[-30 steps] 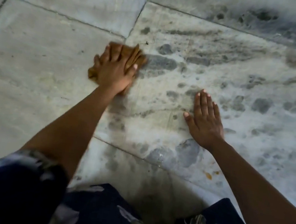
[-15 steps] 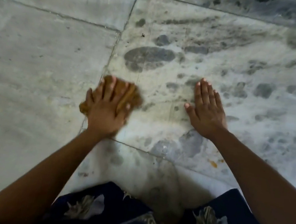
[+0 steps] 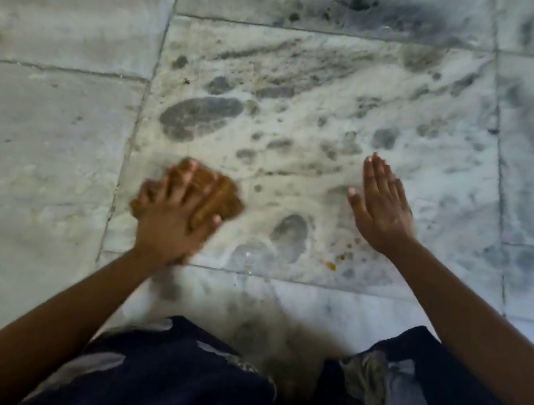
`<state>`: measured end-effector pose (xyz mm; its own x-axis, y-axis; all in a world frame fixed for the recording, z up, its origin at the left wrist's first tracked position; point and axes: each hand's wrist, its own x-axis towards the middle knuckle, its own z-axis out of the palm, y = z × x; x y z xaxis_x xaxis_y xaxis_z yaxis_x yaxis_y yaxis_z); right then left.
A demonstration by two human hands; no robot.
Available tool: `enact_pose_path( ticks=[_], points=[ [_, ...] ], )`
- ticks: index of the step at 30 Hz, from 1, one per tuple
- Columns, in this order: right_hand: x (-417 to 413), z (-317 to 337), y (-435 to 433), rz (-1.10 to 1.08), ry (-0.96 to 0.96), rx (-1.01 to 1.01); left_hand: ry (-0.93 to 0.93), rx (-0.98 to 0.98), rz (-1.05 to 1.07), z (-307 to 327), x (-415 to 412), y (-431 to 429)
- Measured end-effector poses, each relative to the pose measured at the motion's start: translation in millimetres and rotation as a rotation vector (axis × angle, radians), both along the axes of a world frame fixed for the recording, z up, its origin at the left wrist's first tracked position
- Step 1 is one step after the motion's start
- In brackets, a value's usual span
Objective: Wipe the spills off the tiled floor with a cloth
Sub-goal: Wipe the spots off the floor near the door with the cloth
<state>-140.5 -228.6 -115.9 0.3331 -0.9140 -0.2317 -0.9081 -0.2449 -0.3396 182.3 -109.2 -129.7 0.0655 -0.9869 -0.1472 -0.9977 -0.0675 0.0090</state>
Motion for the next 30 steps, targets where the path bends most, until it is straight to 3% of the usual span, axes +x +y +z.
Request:
enact_pose_path(
  ticks=[3, 5, 8, 12, 16, 19, 22, 24, 27, 30],
  points=[
    [-55.7, 4.6, 8.5, -0.167, 0.055, 0.008, 0.052, 0.078, 0.229, 3.9, -16.2, -72.9],
    [-81.8, 7.3, 14.7, -0.204, 0.094, 0.008, 0.068, 0.071, 0.239, 6.1, -46.1, -111.1],
    [-104.2, 6.8, 23.9, -0.185, 0.141, 0.02, 0.108, 0.052, 0.107, 5.6, -98.7, -134.5],
    [-105.1, -10.1, 30.0, -0.207, 0.131, 0.008, 0.147, 0.028, -0.198, 3.0, -152.4, -83.2],
    [-97.2, -29.1, 38.3, -0.266, 0.129, -0.045, 0.082, 0.023, -0.471, -1.9, -125.0, -33.5],
    [-94.6, -34.2, 38.9, -0.305, 0.115, -0.08, 0.057, 0.072, -0.334, 1.9, -107.2, -68.0],
    [-96.2, -35.4, 37.1, -0.287, 0.1, -0.093, 0.099, 0.081, -0.086, 2.2, -147.5, -126.1],
    [-97.9, -34.6, 35.9, -0.287, 0.078, -0.104, 0.137, 0.075, -0.078, 0.8, -189.7, -146.5],
    [-97.0, -32.5, 35.9, -0.303, 0.038, -0.134, 0.158, 0.056, -0.277, -0.9, -228.6, -120.9],
    [-96.6, -32.5, 36.6, -0.301, 0.02, -0.141, 0.124, 0.002, -0.539, -1.4, -212.7, -61.1]
  ],
)
